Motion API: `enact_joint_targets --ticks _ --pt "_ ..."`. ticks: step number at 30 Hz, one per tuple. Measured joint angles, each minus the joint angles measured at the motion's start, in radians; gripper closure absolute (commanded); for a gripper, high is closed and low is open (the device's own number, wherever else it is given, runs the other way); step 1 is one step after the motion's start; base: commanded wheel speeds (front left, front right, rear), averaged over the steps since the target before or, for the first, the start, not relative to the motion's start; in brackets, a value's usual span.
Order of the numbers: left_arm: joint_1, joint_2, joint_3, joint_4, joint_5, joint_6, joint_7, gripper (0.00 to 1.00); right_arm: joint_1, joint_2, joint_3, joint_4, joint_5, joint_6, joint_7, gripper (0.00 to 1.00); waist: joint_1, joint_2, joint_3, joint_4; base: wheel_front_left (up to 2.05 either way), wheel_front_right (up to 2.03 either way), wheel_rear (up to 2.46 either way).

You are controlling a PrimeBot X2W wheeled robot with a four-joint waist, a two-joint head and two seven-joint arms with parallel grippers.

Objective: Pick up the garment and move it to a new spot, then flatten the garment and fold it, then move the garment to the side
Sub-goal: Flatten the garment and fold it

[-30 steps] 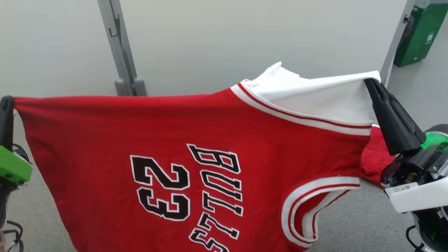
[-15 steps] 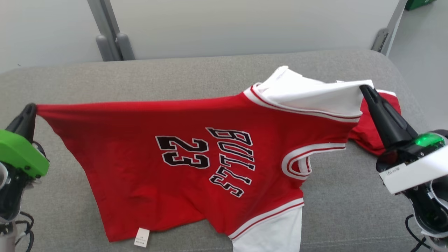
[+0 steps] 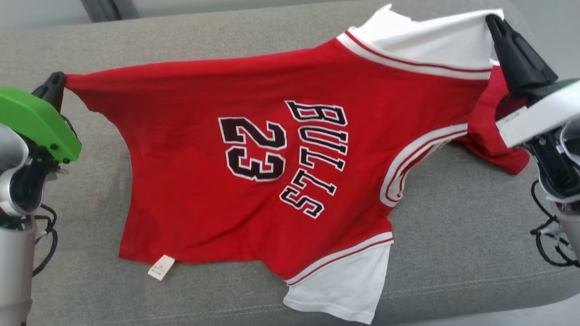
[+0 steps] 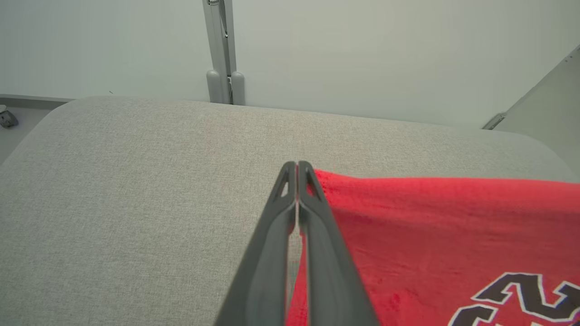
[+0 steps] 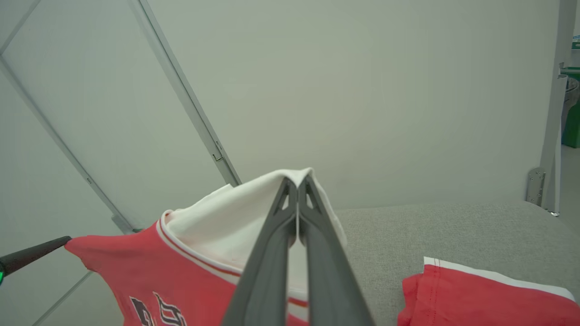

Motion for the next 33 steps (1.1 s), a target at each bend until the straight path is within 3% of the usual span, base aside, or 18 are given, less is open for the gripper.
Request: enact_joint_targets --ticks 10,18,19,20,21,23,24,26,27,28,29,30,31,33 --pt "-0.211 0.028 -0.032 0.116 0.109 0.0 -0.012 1.0 -0.289 0.048 0.035 0.164 -0.063 0.0 0.041 1.0 0.0 0.0 0.13 -0.018 0.0 0.0 0.0" --pt "-0.344 0.026 -0.053 0.22 0.155 0.0 -0.036 0.93 -0.464 0.084 0.061 0.3 -0.128 0.0 0.055 1.0 0.0001 0.0 0.245 -0.032 0.0 0.0 0.0" --pt "-0.359 0.026 -0.053 0.232 0.163 0.002 -0.043 0.66 -0.483 0.086 0.063 0.317 -0.14 0.0 0.055 1.0 0.0001 0.0 0.26 -0.034 0.0 0.0 0.0" --pt "-0.374 0.026 -0.054 0.239 0.172 0.003 -0.047 0.55 -0.501 0.088 0.064 0.329 -0.153 0.0 0.054 0.82 0.0001 0.0 0.274 -0.036 0.0 0.0 0.0" --pt "-0.39 0.026 -0.056 0.245 0.179 0.003 -0.051 0.55 -0.517 0.092 0.067 0.341 -0.164 0.0 0.054 0.82 0.0001 0.0 0.288 -0.037 0.0 0.0 0.0" --pt "-0.426 0.02 -0.054 0.259 0.18 0.003 -0.058 0.62 -0.549 0.102 0.07 0.359 -0.179 0.0 0.053 0.54 0.0001 0.0 0.317 -0.041 0.0 0.0 0.0" --pt "-0.444 0.016 -0.055 0.265 0.18 0.004 -0.064 0.65 -0.564 0.109 0.071 0.364 -0.184 0.0 0.049 0.02 0.0001 0.0 0.331 -0.042 0.0 0.0 0.0" --pt "-0.476 0.01 -0.058 0.275 0.181 0.005 -0.065 0.63 -0.594 0.119 0.078 0.372 -0.196 0.0 0.035 0.0 0.0001 0.0 0.36 -0.045 0.0 0.0 0.0" --pt "-0.489 0.007 -0.058 0.279 0.181 0.005 -0.065 0.57 -0.61 0.122 0.081 0.376 -0.206 0.0 0.033 0.0 0.0001 0.0 0.375 -0.046 0.0 0.0 0.0" --pt "-0.501 0.004 -0.058 0.281 0.181 0.005 -0.073 0.46 -0.624 0.125 0.082 0.38 -0.211 0.0 0.029 0.0 0.0001 0.0 0.389 -0.047 0.0 0.0 0.0" --pt "-0.515 0.001 -0.057 0.283 0.181 0.006 -0.077 0.23 -0.638 0.129 0.081 0.384 -0.211 0.0 0.026 0.0 0.0001 0.0 0.404 -0.048 0.0 0.0 0.0" --pt "-0.531 -0.002 -0.056 0.286 0.181 0.006 -0.083 0.08 -0.652 0.133 0.081 0.387 -0.211 0.0 0.025 0.0 0.0001 0.0 0.419 -0.048 0.0 0.0 0.0" --pt "-0.548 -0.004 -0.054 0.29 0.181 0.006 -0.088 0.0 -0.665 0.136 0.081 0.393 -0.211 0.0 0.018 0.0 0.0001 0.0 0.433 -0.049 0.0 0.0 0.0" --pt "-0.574 -0.011 -0.049 0.302 0.18 0.006 -0.114 0.0 -0.685 0.137 0.083 0.417 -0.221 0.0 0.004 0.0 0.0002 0.0 0.461 -0.05 0.0 0.0 0.0"
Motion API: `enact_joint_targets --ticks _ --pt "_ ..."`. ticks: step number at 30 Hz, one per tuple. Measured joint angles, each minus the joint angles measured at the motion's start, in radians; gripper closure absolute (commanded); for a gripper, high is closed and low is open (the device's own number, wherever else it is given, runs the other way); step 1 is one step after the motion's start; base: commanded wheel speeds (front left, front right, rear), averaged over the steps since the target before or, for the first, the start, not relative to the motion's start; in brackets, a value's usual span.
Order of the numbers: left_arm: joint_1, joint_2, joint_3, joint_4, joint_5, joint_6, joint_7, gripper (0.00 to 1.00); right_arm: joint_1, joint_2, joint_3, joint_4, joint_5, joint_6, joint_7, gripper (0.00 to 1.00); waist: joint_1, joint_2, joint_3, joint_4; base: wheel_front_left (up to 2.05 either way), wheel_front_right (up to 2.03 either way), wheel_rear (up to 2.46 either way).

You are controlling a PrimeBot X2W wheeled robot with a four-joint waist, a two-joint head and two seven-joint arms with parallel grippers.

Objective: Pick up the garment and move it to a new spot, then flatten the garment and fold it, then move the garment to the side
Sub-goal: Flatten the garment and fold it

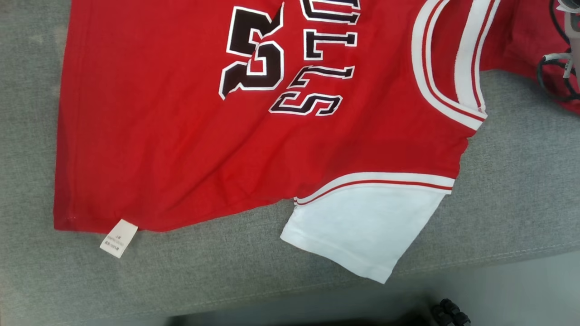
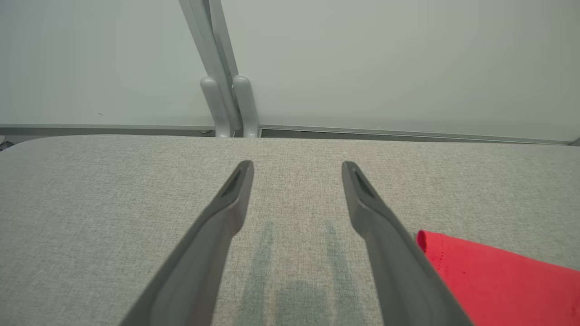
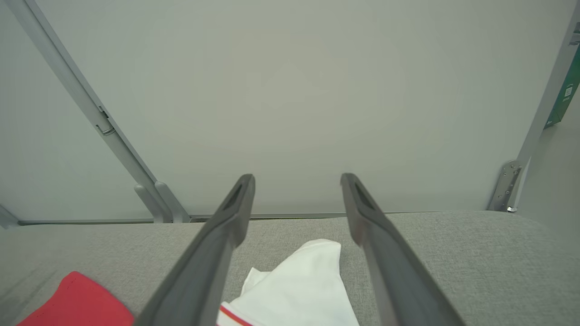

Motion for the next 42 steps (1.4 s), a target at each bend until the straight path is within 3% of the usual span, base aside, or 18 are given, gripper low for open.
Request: enact_joint_targets --ticks 8,17,21,27,42 --pt "-0.01 -0.05 0.005 0.08 -0.014 -0.017 -0.107 0.0 -0.006 0.019 0.024 0.106 -0.013 0.045 -0.086 0.0 0.0 0.0 0.057 -0.005 0.0 0.0 0.0" --pt "0.055 -0.104 0.069 0.139 -0.103 -0.071 -0.244 0.0 0.062 0.044 0.065 0.139 -0.023 0.125 -0.234 0.0 0.0 0.0 -0.01 -0.011 0.0 0.0 0.0" --pt "0.117 -0.137 0.104 0.127 -0.159 -0.099 -0.308 0.0 0.137 0.045 0.071 0.13 -0.027 0.144 -0.3 0.0 -0.0001 0.0 -0.057 -0.015 0.0 0.0 0.0" --pt "0.286 -0.163 0.135 0.104 -0.218 -0.158 -0.383 0.0 0.321 0.023 0.053 0.115 -0.031 0.139 -0.352 0.0 -0.0002 0.0 -0.149 -0.018 0.0 0.0 0.0" --pt "0.695 -0.253 0.218 0.14 -0.465 -0.201 -0.384 0.0 0.779 0.109 -0.018 0.069 0.104 0.105 -0.359 0.0 -0.0003 0.0 -0.36 -0.019 0.0 0.0 0.0"
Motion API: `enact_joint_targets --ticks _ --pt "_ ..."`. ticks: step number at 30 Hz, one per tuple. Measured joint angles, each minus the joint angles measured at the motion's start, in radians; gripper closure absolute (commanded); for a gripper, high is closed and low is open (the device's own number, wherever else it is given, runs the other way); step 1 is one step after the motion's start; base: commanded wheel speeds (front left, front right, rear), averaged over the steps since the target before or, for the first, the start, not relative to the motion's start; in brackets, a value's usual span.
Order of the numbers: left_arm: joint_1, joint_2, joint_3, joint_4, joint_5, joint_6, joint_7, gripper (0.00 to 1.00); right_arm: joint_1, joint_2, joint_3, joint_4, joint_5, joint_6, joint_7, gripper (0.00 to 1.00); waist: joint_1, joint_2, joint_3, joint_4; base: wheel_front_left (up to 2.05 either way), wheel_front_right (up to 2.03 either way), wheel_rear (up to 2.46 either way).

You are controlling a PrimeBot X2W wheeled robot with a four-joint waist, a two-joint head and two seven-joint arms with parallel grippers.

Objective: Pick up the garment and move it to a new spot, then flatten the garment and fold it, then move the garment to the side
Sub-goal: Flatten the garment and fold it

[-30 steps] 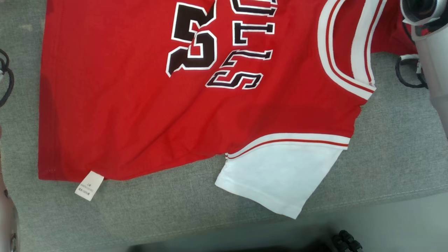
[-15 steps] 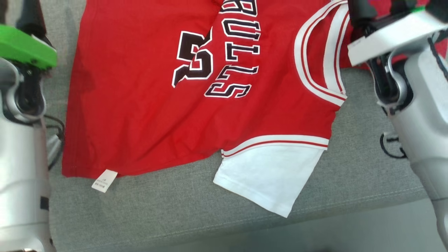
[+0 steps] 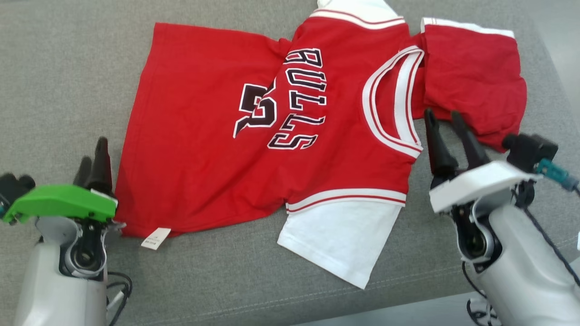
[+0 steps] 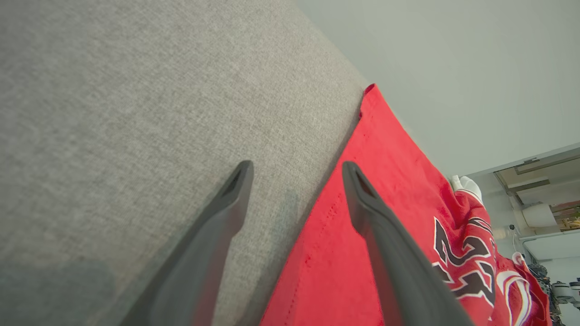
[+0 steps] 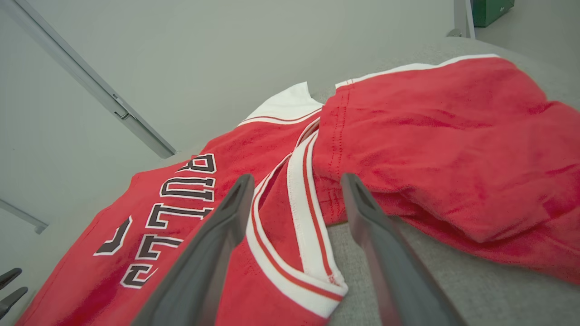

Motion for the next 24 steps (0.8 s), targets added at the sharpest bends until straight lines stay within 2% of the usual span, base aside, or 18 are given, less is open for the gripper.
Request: enact_joint_targets --ticks 4,10,15,24 --pt "0.121 -0.011 0.044 0.028 -0.077 -0.008 0.026 0.0 0.159 0.031 0.005 0.006 0.032 -0.001 0.0 0.0 0.0 0.0 -0.072 -0.002 0.0 0.0 0.0" --pt "0.215 -0.011 0.082 0.052 -0.166 -0.01 0.072 0.0 0.296 0.048 0.005 0.014 0.064 -0.001 0.0 0.0 0.0 0.0 -0.157 -0.005 0.0 0.0 0.0" --pt "0.276 -0.015 0.086 0.059 -0.225 -0.01 0.129 0.0 0.367 0.051 0.009 0.009 0.076 -0.001 0.0 0.0 0.0 0.0 -0.228 -0.008 0.0 0.0 0.0" --pt "0.335 -0.015 0.082 0.043 -0.235 -0.01 0.173 0.0 0.419 0.043 0.02 -0.029 0.076 -0.001 0.0 0.0 0.0 0.0 -0.309 -0.013 0.0 0.0 0.0"
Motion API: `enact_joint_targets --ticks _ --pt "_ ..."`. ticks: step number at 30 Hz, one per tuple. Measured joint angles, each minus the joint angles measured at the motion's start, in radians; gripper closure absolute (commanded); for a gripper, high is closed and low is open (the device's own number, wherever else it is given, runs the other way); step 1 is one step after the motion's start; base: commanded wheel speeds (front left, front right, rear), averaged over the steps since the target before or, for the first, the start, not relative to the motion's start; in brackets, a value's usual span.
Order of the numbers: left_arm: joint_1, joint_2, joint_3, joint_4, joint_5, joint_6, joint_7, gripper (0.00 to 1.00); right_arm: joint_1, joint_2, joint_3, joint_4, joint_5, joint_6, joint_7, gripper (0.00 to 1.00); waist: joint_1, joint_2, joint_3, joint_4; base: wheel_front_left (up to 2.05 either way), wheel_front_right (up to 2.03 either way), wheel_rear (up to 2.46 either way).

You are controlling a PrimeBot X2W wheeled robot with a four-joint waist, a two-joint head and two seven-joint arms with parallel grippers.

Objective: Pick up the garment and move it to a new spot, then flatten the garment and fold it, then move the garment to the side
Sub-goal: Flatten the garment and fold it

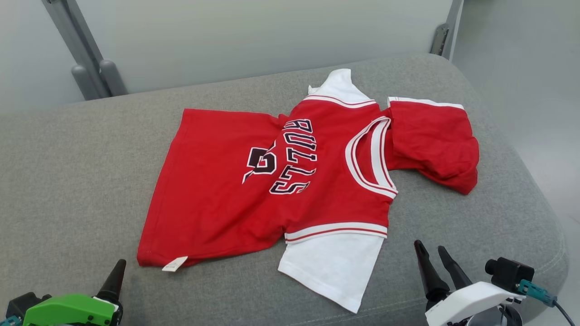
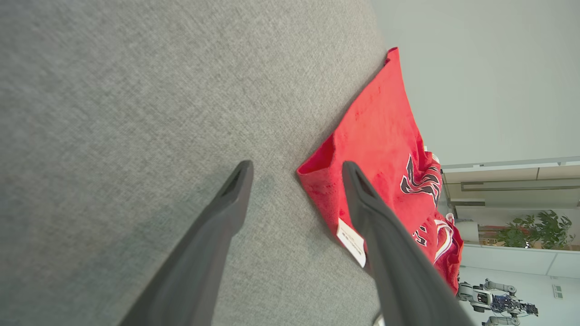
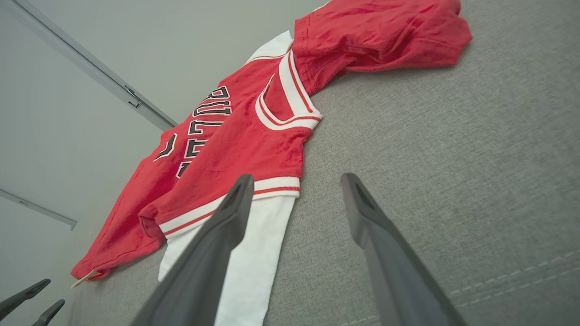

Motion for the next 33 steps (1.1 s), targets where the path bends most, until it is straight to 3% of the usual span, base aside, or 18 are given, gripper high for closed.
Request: enact_joint_targets --ticks 18,33 --pt "0.021 -0.001 -0.021 -0.042 -0.059 0.002 0.112 0.0 0.029 -0.014 0.028 -0.091 -0.012 -0.016 0.003 0.0 0.0 0.0 0.011 -0.005 0.0 0.0 0.0" --pt "-0.02 -0.015 -0.042 -0.049 -0.062 0.019 0.122 0.0 0.027 -0.019 0.035 -0.123 -0.021 -0.027 0.022 0.0 0.0001 0.0 0.04 -0.05 0.0 0.0 0.0"
